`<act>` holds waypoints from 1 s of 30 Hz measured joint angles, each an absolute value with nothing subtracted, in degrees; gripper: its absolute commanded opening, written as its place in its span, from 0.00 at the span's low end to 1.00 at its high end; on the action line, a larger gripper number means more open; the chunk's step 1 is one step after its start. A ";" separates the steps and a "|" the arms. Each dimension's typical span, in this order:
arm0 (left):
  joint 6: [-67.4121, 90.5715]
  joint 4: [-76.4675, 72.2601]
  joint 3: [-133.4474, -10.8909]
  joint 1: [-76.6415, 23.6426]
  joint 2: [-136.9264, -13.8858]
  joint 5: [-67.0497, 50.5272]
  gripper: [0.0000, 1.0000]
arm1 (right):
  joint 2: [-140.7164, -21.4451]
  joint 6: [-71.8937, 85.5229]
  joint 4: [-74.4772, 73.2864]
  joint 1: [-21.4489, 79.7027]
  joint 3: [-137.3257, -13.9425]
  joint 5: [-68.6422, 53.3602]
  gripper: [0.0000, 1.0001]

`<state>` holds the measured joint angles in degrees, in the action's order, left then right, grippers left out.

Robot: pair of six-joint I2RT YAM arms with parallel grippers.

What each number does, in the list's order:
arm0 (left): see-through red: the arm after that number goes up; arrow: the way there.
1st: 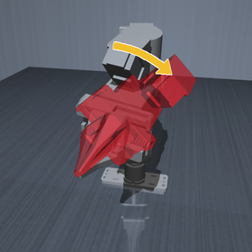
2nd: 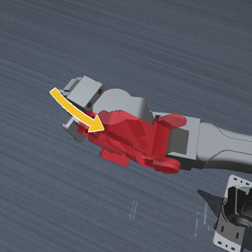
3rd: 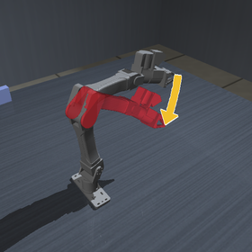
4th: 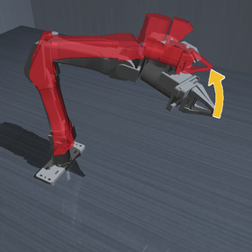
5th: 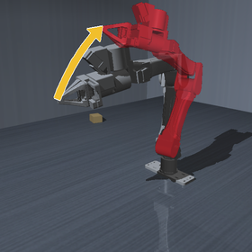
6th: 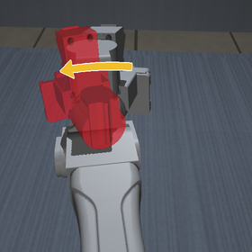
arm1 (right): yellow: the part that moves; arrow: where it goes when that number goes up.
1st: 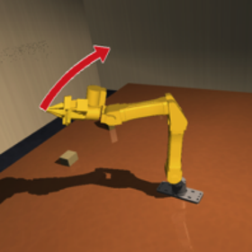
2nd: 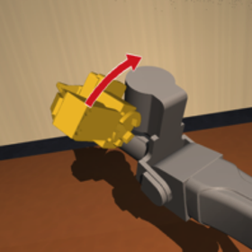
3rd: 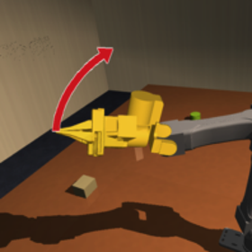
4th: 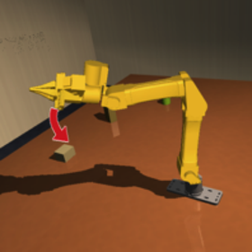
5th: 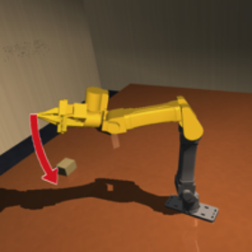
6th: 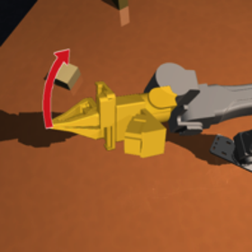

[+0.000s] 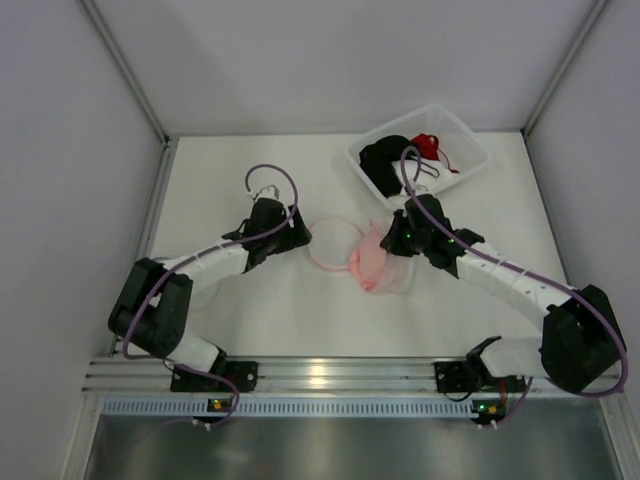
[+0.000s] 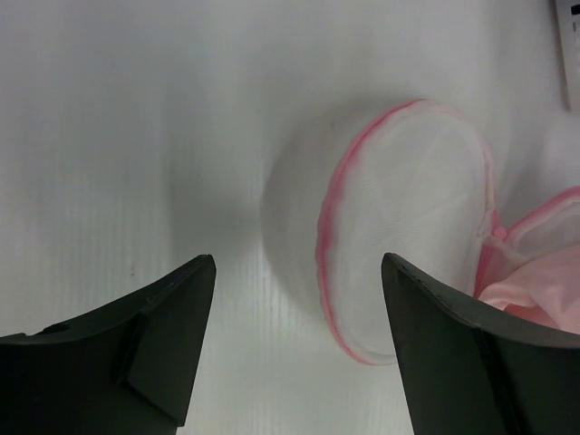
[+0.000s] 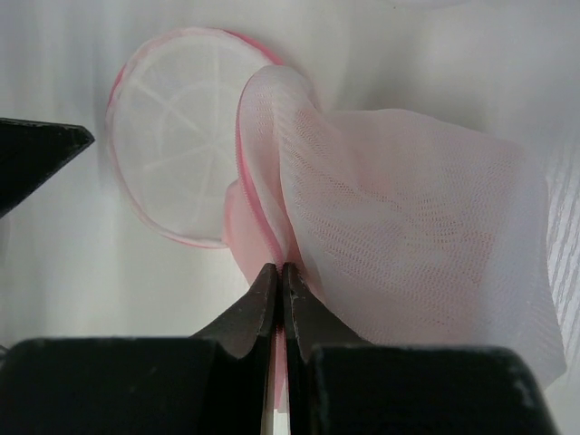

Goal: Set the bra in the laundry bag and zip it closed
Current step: Close the laundry bag at the center of the board.

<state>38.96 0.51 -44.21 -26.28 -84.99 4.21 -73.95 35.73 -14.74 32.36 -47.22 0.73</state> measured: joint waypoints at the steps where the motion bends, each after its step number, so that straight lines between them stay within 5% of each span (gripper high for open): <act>1: 39.29 -0.84 -44.23 -26.35 -86.19 2.76 0.78 | -73.95 35.70 -14.74 32.36 -47.24 0.69 0.00; 11: 43.46 -12.27 -44.21 -26.48 -94.41 -3.86 0.54 | -73.95 35.55 -14.61 32.34 -47.24 0.36 0.00; 14: 44.51 -14.63 -44.23 -26.48 -96.68 -4.97 0.31 | -73.95 35.59 -14.59 32.34 -47.24 0.36 0.00; 15: 44.86 -15.03 -44.23 -26.48 -97.21 -5.39 0.13 | -73.95 35.59 -14.59 32.34 -47.24 0.38 0.00; 17: 45.39 -15.14 -44.23 -26.48 -97.73 -6.17 0.00 | -73.95 35.64 -14.59 32.34 -47.24 0.43 0.00; 24: 41.74 -7.07 -46.37 -26.57 -87.13 -4.56 0.00 | -72.29 36.25 -14.52 32.14 -47.24 2.37 0.00; 30: 33.76 3.03 -59.77 -26.68 -72.01 0.51 0.00 | -71.77 37.80 -11.49 31.20 -46.92 2.22 0.00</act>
<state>33.76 3.03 -59.77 -26.68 -72.01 0.51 -71.77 37.80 -11.49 31.20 -46.92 2.22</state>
